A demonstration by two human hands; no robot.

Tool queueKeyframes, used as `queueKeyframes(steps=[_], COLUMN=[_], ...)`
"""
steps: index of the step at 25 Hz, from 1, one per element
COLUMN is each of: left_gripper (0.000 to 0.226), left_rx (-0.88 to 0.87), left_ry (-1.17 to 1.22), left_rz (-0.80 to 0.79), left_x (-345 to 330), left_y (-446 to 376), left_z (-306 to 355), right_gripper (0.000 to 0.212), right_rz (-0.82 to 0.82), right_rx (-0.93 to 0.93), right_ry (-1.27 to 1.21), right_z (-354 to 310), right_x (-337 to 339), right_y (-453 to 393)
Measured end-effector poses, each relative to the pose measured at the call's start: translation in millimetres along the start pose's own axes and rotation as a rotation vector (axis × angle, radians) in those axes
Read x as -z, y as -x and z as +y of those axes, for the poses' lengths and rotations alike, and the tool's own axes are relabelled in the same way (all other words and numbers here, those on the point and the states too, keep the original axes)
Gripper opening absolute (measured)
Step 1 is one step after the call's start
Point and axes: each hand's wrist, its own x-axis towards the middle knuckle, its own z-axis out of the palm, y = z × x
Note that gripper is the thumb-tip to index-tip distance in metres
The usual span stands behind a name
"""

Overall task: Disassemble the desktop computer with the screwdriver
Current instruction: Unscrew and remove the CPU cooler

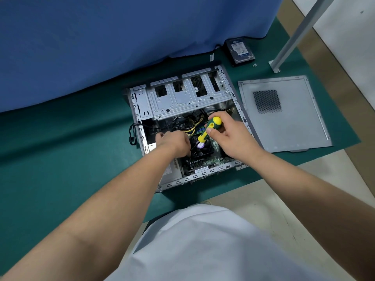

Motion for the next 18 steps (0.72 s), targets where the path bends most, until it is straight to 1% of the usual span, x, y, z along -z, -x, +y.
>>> queueKeyframes(steps=[2,6,8,10,12,16,18], left_gripper=[0.003,0.014,0.015,0.010,0.007,0.024,0.030], left_rx=[0.037,0.089,0.094,0.101,0.084,0.042,-0.024], left_ry=[0.070,0.210,0.332,0.484,0.571,0.683,0.625], left_rz=[-0.018,-0.066,-0.064,-0.037,0.008,0.126,0.151], left_x=[3.7,13.7,16.5,18.9,21.5,32.3,38.9], left_y=[0.0,0.1,-1.9,-1.6,-2.0,-5.0,-6.2], left_z=[2.3,4.6,2.9,1.8,0.7,-5.3,-15.5], right_gripper=[0.027,0.027,0.027,0.027,0.027,0.028,0.027], right_rz=[0.007,0.003,0.003,-0.002,-0.012,0.001,0.015], right_rx=[-0.008,-0.007,-0.007,-0.005,-0.003,0.020,0.025], right_ry=[-0.003,-0.010,-0.005,0.012,0.022,0.020,0.022], right_z=[1.2,2.2,2.7,2.4,2.0,0.3,-0.3], right_x=[0.9,1.7,1.0,0.4,-0.4,-1.5,-2.3], right_y=[-0.9,-3.1,-3.8,-4.1,-4.9,-7.4,-8.4])
